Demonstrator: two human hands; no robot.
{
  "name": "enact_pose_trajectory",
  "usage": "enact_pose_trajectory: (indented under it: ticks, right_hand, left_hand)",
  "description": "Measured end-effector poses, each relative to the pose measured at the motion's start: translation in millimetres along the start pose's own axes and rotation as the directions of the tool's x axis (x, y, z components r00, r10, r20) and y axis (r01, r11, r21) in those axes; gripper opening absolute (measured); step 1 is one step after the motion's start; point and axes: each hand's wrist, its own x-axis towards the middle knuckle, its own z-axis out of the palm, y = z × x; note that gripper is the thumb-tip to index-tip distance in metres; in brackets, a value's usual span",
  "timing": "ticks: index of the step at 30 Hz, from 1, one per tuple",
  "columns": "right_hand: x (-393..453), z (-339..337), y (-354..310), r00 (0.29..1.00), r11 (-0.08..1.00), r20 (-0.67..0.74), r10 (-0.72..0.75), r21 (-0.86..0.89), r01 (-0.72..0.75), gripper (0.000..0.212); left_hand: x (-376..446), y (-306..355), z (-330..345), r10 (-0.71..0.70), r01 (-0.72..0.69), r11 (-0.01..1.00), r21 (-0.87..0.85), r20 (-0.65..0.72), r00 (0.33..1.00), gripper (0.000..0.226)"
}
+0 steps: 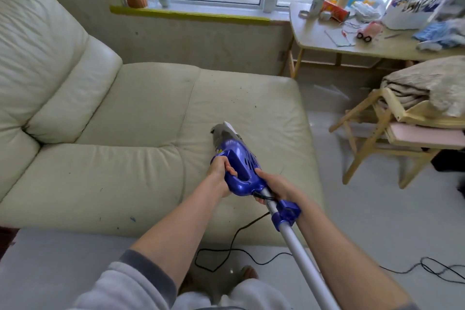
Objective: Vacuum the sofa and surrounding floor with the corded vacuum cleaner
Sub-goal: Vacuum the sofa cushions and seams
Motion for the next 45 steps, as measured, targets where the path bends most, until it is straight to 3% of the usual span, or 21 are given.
enact_pose_trajectory:
  ticks: [7, 23, 34, 45]
  right_hand:
    - [-15, -61, 17, 0.995, 0.994, -0.094, -0.02, 0.107, 0.03, 0.034]
    - [-38, -201, 45, 0.966, 0.945, -0.26, -0.003, 0.315, 0.087, 0.034]
    - [-9, -202, 29, 0.969, 0.897, -0.242, 0.057, 0.439, 0.057, 0.033]
    - [7, -170, -5, 0.966, 0.914, -0.248, 0.07, 0.403, 0.037, 0.034]
  left_hand:
    - [-17, -29, 62, -0.027, 0.018, 0.989, 0.15, 0.061, 0.998, 0.011]
    - [-12, -98, 199, -0.099, 0.03, 0.933, 0.36, 0.174, 0.98, 0.014]
    - [34, -85, 216, -0.149, 0.056, 0.896, 0.44, 0.181, 0.972, 0.012]
    - [60, -45, 197, -0.217, 0.125, 0.906, 0.405, 0.19, 0.958, 0.013]
